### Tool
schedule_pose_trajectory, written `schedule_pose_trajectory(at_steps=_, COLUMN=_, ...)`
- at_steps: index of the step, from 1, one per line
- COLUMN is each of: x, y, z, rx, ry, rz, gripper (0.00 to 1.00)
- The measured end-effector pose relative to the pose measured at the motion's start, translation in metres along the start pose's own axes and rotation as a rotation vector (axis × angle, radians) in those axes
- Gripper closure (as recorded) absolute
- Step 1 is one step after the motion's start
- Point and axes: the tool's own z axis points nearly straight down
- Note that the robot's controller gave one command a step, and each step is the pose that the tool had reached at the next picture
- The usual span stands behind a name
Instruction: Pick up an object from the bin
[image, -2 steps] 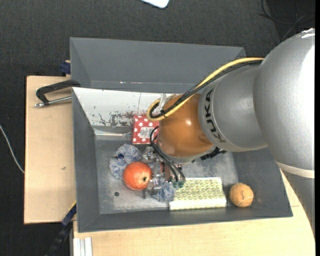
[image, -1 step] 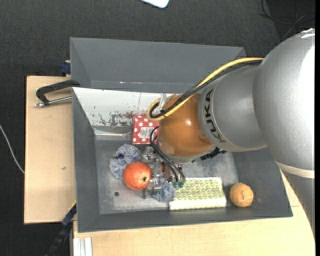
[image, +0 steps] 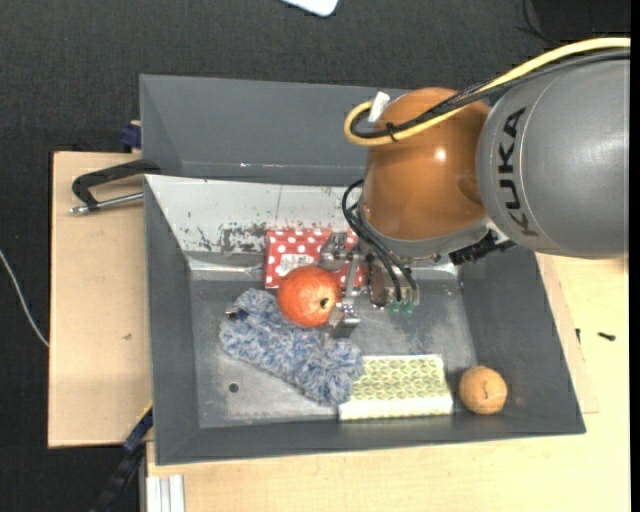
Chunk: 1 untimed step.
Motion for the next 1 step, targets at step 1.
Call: schedule_pose_trajectory(at_steps=1, x=0.0002, y=0.0000, z=0.0003, rx=0.000, ry=0.001, rz=0.000, gripper=1.00)
